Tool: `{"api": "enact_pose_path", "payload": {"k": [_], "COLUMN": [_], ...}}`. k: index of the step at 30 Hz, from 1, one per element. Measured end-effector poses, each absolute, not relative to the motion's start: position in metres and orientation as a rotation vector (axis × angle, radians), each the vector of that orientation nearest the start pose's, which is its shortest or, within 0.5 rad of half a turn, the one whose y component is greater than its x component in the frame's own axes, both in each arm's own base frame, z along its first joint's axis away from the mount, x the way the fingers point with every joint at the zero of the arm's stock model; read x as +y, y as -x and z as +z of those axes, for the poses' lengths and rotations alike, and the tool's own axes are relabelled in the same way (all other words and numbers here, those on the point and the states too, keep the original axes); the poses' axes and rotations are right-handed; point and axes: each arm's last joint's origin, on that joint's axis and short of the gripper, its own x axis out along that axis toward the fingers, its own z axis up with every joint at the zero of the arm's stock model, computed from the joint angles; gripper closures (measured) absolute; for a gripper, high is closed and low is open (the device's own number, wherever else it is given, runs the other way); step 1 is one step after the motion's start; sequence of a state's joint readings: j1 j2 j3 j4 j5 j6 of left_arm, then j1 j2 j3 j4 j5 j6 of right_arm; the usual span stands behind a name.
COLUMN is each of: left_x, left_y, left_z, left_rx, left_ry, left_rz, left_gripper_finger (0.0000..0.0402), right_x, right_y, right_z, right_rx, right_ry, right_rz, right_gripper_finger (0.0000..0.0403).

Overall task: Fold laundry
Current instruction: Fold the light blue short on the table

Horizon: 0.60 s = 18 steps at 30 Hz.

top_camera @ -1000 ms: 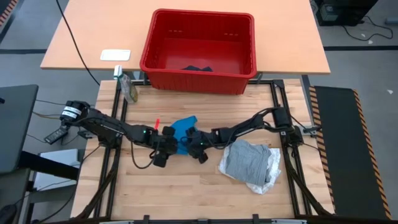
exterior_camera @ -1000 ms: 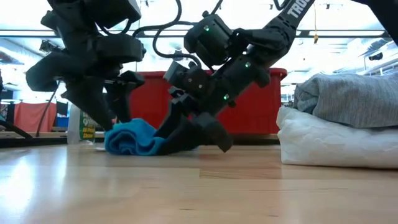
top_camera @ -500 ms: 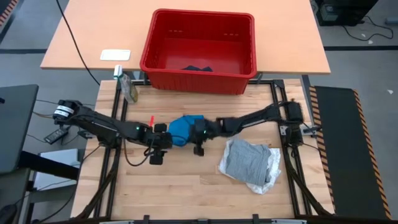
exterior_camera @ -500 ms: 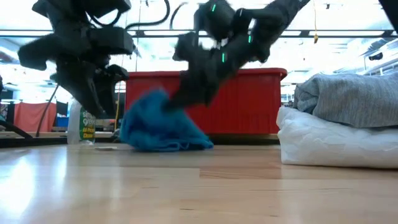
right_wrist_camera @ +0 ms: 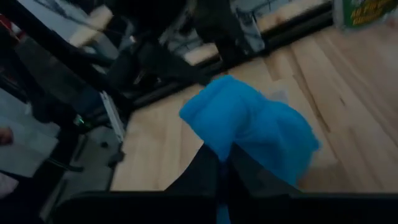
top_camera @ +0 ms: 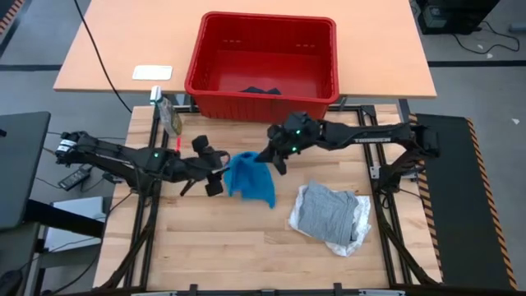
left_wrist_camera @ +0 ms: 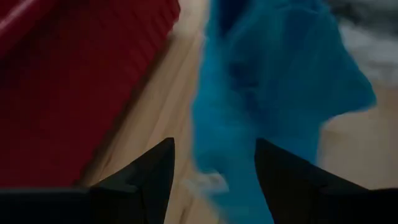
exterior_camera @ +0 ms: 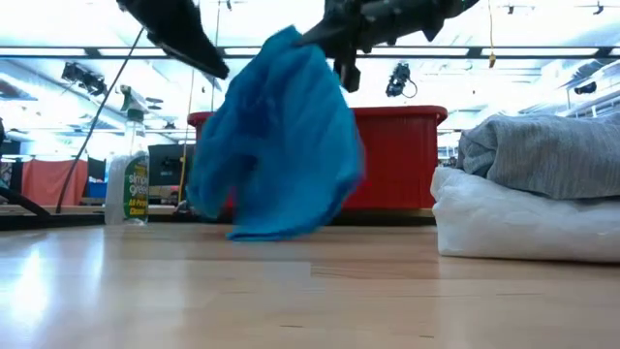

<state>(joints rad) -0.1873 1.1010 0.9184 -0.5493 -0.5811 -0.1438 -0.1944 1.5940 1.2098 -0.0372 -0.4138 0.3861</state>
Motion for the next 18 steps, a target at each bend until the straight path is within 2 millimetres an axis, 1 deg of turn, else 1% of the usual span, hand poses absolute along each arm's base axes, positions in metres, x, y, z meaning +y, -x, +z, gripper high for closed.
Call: {"api": "enact_pose_path", "payload": {"k": [4,9,14,18], "left_x": [-0.026,-0.027,-0.028,-0.027], "left_y": [-0.222,-0.228,-0.233,-0.233], "left_z": [0.296,0.287,0.275,0.267], "left_rx": [0.612,0.654,0.702,0.741], "left_ry": [-0.108,-0.082,-0.035,0.053], "left_rz": [0.398,0.389,0.42,0.48], "left_gripper_finger": [0.0182,0.0182,0.0182,0.0182], "right_x": [-0.059,-0.058,-0.056,-0.055], "right_y": [-0.35,-0.348,-0.348,-0.347], "right_z": [0.304,0.307,0.308,0.314], "right_rx": [0.411,0.409,0.407,0.382], "right_ry": [-0.497,-0.503,-0.554,-0.588], "right_rz": [0.132,0.129,0.155,0.161], "right_gripper_finger": [0.039,0.039,0.039,0.039]}}
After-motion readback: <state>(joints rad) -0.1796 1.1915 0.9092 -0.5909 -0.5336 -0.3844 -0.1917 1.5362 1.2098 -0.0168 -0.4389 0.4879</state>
